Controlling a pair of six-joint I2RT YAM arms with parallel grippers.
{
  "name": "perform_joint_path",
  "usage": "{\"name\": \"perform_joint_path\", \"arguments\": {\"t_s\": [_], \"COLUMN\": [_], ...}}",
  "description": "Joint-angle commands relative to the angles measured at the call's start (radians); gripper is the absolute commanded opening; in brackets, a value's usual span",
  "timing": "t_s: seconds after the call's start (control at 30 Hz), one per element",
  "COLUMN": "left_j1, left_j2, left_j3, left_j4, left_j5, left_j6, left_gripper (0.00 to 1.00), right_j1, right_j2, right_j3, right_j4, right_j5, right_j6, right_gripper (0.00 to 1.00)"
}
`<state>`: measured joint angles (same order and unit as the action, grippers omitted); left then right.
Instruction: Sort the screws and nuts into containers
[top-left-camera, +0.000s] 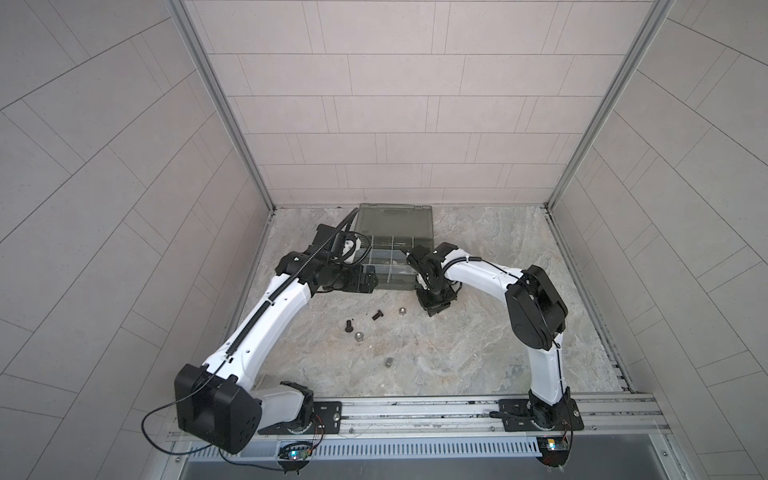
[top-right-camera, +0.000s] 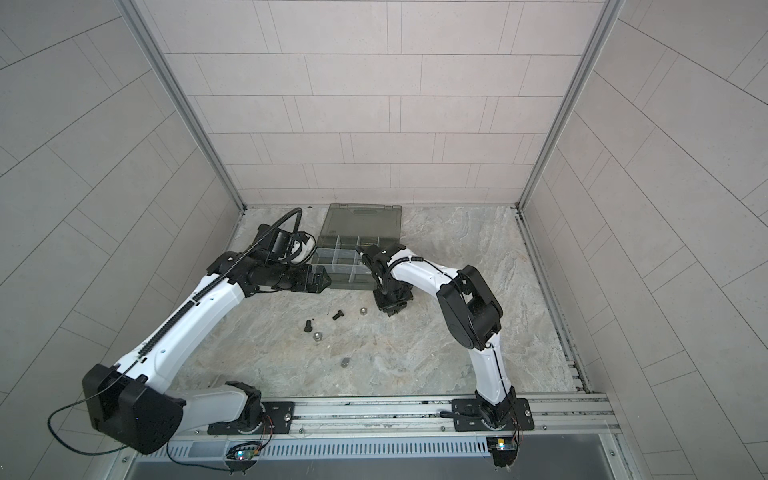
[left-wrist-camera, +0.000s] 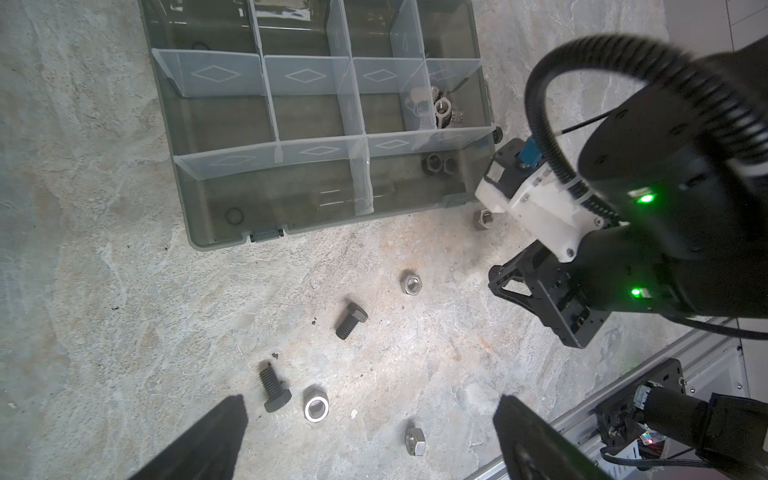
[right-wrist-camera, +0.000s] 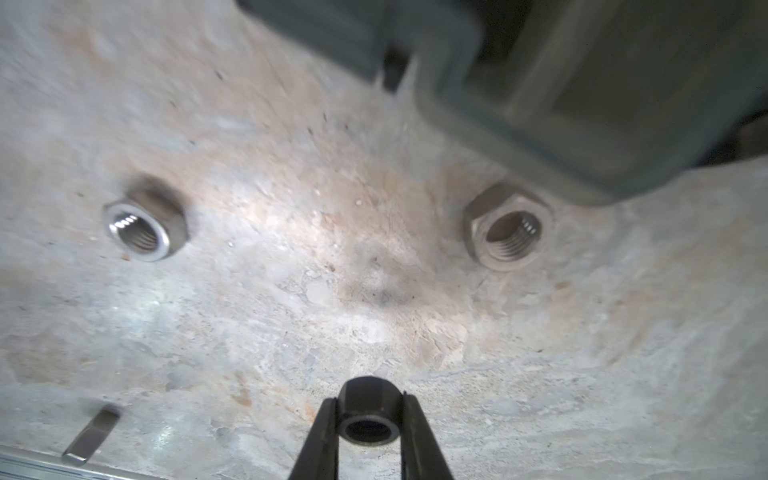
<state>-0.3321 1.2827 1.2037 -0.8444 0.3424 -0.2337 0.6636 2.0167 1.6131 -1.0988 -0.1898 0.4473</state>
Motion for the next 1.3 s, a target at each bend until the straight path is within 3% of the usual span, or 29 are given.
{"name": "perform_joint_path", "arguments": {"t_s": [0.0, 0.43, 0.9, 1.07, 1.13, 1.27], "left_j1": [0.007, 0.019, 0.039, 0.055, 0.065, 0.084], "left_j2": [0.012, 0.08, 0.125, 0.138, 0.146, 0.144], "left_j3": [0.043, 0.15, 0.189, 0.192, 0.192, 0.187], "left_j4": [0.0, -0.011, -0.024, -0.021, -0.018, -0.008], "left_j5": [-0.016, -0.022, -0.029, -0.022, -0.007, 0.008], "left_j6": [0.016, 0.025, 0.03, 0.03, 0.02, 0.013], "left_gripper": [1.0, 1.0, 1.0, 1.0, 1.0, 1.0], "right_j1": [-0.018, -0.123, -0.143, -0.143, -0.142, -0.147], "right_j2": [0.0, 0.197, 0.315, 0.328, 0.323, 0.307], "right_j3": [0.098, 0.464, 0.564, 0.565, 0.569, 0.585], "right_j4": [-0.081, -0.165, -0.187, -0.19, -0.192, -0.219], "right_j5": [0.035, 0.006, -0.034, -0.046, -0.053, -0.046], "right_j6": [-0.023, -0.062, -0.078, -0.083, -0.084, -0.09], "right_gripper": [0.14, 0.14, 0.15, 0.29, 0.4, 0.47]}}
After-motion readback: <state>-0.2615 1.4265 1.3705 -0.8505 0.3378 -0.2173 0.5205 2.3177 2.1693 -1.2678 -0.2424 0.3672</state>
